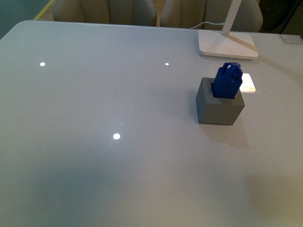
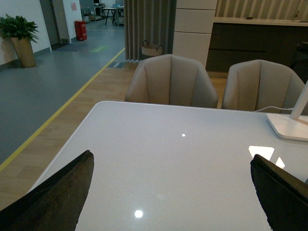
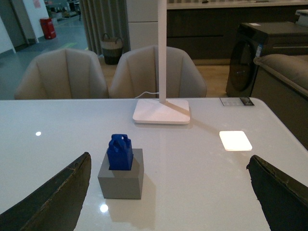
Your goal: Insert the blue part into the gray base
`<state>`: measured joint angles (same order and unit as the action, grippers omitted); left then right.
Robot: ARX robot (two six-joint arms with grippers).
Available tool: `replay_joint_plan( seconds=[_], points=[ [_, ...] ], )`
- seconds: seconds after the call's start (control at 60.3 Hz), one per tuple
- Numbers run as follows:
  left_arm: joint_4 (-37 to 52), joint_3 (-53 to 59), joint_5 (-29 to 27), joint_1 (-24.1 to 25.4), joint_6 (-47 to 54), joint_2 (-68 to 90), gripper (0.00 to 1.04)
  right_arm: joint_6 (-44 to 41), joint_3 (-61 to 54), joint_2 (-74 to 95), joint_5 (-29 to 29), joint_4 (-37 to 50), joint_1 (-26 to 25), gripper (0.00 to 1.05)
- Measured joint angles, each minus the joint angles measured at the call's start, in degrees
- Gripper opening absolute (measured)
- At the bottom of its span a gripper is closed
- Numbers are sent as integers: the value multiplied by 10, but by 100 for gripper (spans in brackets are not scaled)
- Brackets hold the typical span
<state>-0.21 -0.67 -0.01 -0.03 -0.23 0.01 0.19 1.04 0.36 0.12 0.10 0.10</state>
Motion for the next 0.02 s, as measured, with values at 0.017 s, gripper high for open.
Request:
replay_joint_plan(
  seconds=[0.017],
  points=[
    [0,0,0,0,0,0,97,0,0,0,0,0,0,96]
  ],
)
